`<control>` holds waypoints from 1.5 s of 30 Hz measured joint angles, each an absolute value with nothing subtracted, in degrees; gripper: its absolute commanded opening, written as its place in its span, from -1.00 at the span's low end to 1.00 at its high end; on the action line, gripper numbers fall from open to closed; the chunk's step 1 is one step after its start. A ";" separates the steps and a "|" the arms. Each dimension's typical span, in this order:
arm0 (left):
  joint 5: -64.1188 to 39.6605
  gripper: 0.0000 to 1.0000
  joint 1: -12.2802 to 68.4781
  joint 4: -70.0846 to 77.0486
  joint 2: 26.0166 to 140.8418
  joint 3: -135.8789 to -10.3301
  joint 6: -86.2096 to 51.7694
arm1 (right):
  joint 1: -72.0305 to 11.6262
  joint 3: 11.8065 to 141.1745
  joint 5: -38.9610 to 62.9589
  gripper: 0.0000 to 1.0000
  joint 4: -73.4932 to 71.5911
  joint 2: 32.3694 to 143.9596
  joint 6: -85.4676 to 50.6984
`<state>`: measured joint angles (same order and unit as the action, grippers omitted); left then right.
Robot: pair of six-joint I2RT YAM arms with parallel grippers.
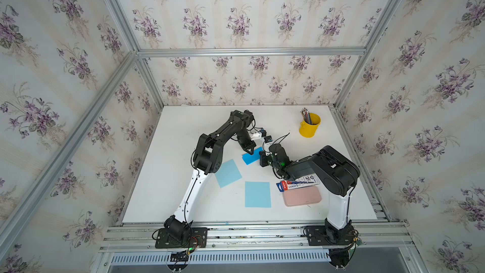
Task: Fold the square paper along the opposite sides
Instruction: Smooth out the paper at the center of the board.
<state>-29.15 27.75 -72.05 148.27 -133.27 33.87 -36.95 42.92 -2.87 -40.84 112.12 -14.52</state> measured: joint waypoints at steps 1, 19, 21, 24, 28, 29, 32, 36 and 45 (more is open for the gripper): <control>-29.12 -1.00 27.68 -71.92 148.27 -133.27 33.87 | -36.91 42.83 -3.07 -1.00 -40.86 112.05 -14.70; -28.84 -1.00 27.22 -72.18 148.27 -133.29 33.43 | -33.39 39.77 -6.07 -1.00 -39.59 108.99 -15.64; -28.84 -1.00 27.16 -72.18 148.27 -133.29 33.01 | -33.30 39.11 -5.63 -1.00 -38.92 107.42 -14.52; -28.75 -1.00 27.18 -72.18 148.27 -133.38 32.56 | -34.46 37.54 -4.14 -1.00 -43.09 105.51 -11.51; -28.51 -1.00 27.20 -72.14 148.27 -133.38 31.46 | -37.82 37.15 -1.69 -1.00 -50.59 106.87 -8.34; -28.47 -1.00 27.24 -72.14 148.27 -133.38 31.22 | -38.59 37.01 -1.19 -1.00 -52.23 107.61 -7.46; -28.47 -1.00 27.24 -72.03 148.16 -133.23 30.52 | -40.77 36.03 -0.69 -1.00 -56.88 109.69 -4.25; -28.47 -1.00 27.24 -71.48 147.06 -131.79 30.06 | -41.98 35.99 0.51 -1.00 -61.01 111.90 -0.99; -28.58 -1.00 27.42 -71.09 145.95 -130.78 31.16 | -43.81 38.22 -2.61 -1.00 -61.76 114.65 0.43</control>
<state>-28.58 27.42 -71.09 145.95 -130.78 31.16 -43.81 38.22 -2.61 -61.76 114.65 0.43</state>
